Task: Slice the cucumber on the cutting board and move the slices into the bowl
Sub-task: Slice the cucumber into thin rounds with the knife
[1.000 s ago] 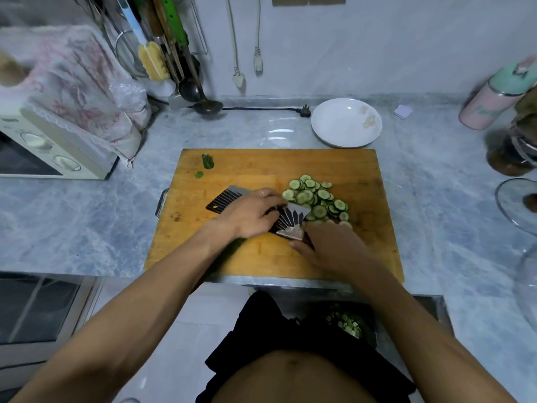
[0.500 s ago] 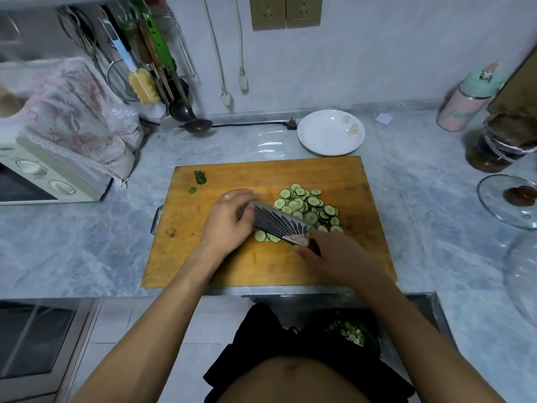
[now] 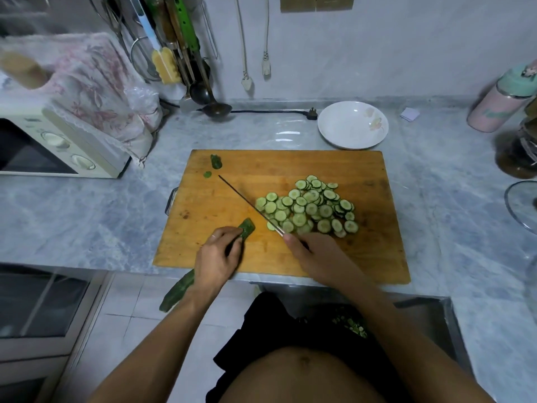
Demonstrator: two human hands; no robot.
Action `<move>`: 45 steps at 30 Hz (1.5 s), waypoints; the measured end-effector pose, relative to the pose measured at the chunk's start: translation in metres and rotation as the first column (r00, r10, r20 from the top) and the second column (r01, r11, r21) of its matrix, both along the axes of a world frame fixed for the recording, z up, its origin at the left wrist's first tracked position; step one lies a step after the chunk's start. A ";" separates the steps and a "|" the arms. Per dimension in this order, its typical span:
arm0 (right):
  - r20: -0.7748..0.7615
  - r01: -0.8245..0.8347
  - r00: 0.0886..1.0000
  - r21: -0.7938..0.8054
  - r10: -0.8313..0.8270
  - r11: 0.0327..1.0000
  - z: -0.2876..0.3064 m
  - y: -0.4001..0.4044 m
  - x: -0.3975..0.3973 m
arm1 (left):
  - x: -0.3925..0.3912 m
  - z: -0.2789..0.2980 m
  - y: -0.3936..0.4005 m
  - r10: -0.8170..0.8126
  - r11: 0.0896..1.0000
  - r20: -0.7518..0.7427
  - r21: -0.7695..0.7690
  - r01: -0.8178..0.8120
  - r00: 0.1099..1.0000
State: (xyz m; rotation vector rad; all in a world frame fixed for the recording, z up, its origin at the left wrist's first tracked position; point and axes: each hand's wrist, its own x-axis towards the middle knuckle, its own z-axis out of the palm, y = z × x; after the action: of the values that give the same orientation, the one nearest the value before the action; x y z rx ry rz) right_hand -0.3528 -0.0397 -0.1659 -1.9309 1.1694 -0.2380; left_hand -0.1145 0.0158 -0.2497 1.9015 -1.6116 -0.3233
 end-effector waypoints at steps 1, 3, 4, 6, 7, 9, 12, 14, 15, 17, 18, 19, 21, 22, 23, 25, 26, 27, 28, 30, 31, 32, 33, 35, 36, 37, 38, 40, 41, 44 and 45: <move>-0.003 -0.019 1.000 0.000 0.019 1.000 -0.001 0.002 0.004 | -0.003 -0.002 0.002 0.014 1.000 0.041 -0.014 -0.013 0.999; -0.012 -0.027 1.000 0.006 0.027 1.000 -0.002 0.004 0.012 | -0.005 -0.005 0.003 0.022 1.000 0.136 -0.004 -0.022 0.990; -0.019 -0.026 0.999 0.016 0.026 1.000 -0.002 0.004 0.014 | -0.003 -0.004 0.001 0.004 1.000 0.177 0.010 -0.006 0.984; -0.023 -0.023 0.999 0.037 0.024 0.999 -0.001 0.004 0.019 | 0.005 0.000 -0.005 -0.053 0.999 0.236 0.026 0.048 0.970; -0.016 -0.021 1.000 0.044 0.022 0.999 0.000 0.003 0.020 | 0.011 0.004 -0.009 -0.086 0.996 0.250 0.038 0.079 0.964; 0.025 -0.006 1.000 0.072 0.004 0.997 0.000 0.000 0.023 | 0.025 0.012 -0.018 -0.148 0.988 0.272 0.078 0.132 0.951; 0.070 0.030 0.997 0.136 -0.040 0.990 -0.001 -0.005 0.029 | 0.043 0.018 -0.029 -0.231 0.970 0.330 0.150 0.191 0.915; 0.076 0.048 0.995 0.163 -0.061 0.985 -0.002 -0.005 0.032 | 0.048 0.015 -0.033 -0.230 0.969 0.329 0.163 0.184 0.916; 0.083 0.056 0.994 0.175 -0.071 0.983 -0.002 -0.005 0.034 | 0.047 0.012 -0.033 -0.202 0.976 0.327 0.143 0.163 0.923; 0.095 0.070 0.991 0.196 -0.090 0.978 -0.004 -0.004 0.037 | 0.040 0.003 -0.028 -0.130 0.991 0.315 0.058 0.118 0.940; 0.094 0.077 0.991 0.205 -0.098 0.976 -0.006 -0.004 0.038 | 0.036 -0.003 -0.025 -0.095 0.995 0.305 0.009 0.097 0.948; 0.087 0.083 0.991 0.216 -0.104 0.973 -0.008 -0.003 0.038 | 0.032 -0.009 -0.023 -0.066 0.996 0.301 -0.031 0.078 0.951; 0.058 0.095 0.992 0.247 -0.113 0.964 -0.010 -0.003 0.038 | 0.026 -0.017 -0.022 -0.027 0.995 0.316 -0.082 0.056 0.948; 0.047 0.100 0.992 0.266 -0.116 0.959 -0.010 -0.003 0.038 | 0.024 -0.019 -0.022 -0.013 0.994 0.319 -0.099 0.047 0.948; 0.041 0.105 0.992 0.284 -0.122 0.953 -0.011 -0.003 0.037 | 0.022 -0.018 -0.023 0.001 0.993 0.312 -0.112 0.036 0.950; 0.041 0.123 0.989 0.317 -0.143 0.941 -0.012 -0.004 0.036 | 0.018 -0.014 -0.023 0.020 0.992 0.292 -0.124 0.018 0.956; 0.047 0.131 0.987 0.332 -0.155 0.934 -0.013 -0.005 0.035 | 0.017 -0.012 -0.023 0.029 0.993 0.285 -0.120 0.006 0.958; 0.060 0.139 0.983 0.352 -0.171 0.926 -0.014 -0.005 0.033 | 0.015 -0.011 -0.023 0.041 0.994 0.277 -0.112 -0.010 0.960; 0.080 0.149 0.978 0.377 -0.192 0.914 -0.014 -0.006 0.030 | 0.013 -0.010 -0.023 0.054 0.994 0.265 -0.104 -0.027 0.963; 0.109 0.187 0.961 0.429 -0.256 0.884 -0.015 -0.009 0.023 | 0.012 -0.011 -0.024 0.071 0.994 0.245 -0.098 -0.048 0.967; 0.111 0.213 0.951 0.444 -0.289 0.871 -0.015 -0.012 0.019 | 0.012 -0.011 -0.024 0.075 0.994 0.240 -0.094 -0.054 0.968; 0.107 0.241 0.942 0.446 -0.319 0.862 -0.015 -0.014 0.015 | 0.013 -0.012 -0.024 0.076 0.994 0.236 -0.091 -0.056 0.969; 0.103 0.265 0.934 0.440 -0.342 0.858 -0.016 -0.017 0.012 | 0.013 -0.012 -0.024 0.076 0.994 0.233 -0.089 -0.056 0.970; 0.103 0.282 0.930 0.409 -0.352 0.868 -0.018 -0.020 0.009 | 0.013 -0.012 -0.023 0.072 0.994 0.221 -0.096 -0.052 0.973; 0.104 0.277 0.934 0.389 -0.341 0.879 -0.018 -0.020 0.009 | 0.013 -0.012 -0.023 0.060 0.994 0.218 -0.104 -0.038 0.974; 0.104 0.269 0.940 0.366 -0.326 0.891 -0.019 -0.021 0.011 | 0.012 -0.013 -0.023 0.040 0.994 0.221 -0.110 -0.016 0.974; 0.098 0.262 0.945 0.341 -0.311 0.903 -0.019 -0.022 0.012 | 0.012 -0.013 -0.023 0.017 0.994 0.228 -0.113 0.009 0.973; 0.075 0.259 0.953 0.292 -0.292 0.921 -0.019 -0.024 0.016 | 0.012 -0.016 -0.024 -0.016 0.993 0.237 -0.108 0.043 0.971; 0.062 0.260 0.956 0.274 -0.287 0.926 -0.020 -0.026 0.017 | 0.011 -0.017 -0.025 -0.019 0.994 0.237 -0.104 0.045 0.971; 0.022 0.267 0.960 0.232 -0.279 0.935 -0.021 -0.031 0.017 | 0.009 -0.018 -0.026 -0.003 0.994 0.238 -0.105 0.029 0.971; 0.011 0.267 0.961 0.224 -0.276 0.937 -0.020 -0.033 0.017 | 0.008 -0.017 -0.026 -0.004 0.995 0.240 -0.101 0.029 0.971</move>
State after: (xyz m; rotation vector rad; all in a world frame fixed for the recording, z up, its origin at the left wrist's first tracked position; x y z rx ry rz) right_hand -0.3361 -0.0726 -0.1859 -1.5628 1.3737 -0.2810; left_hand -0.1062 -0.0104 -0.2667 1.9066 -1.7634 -0.0147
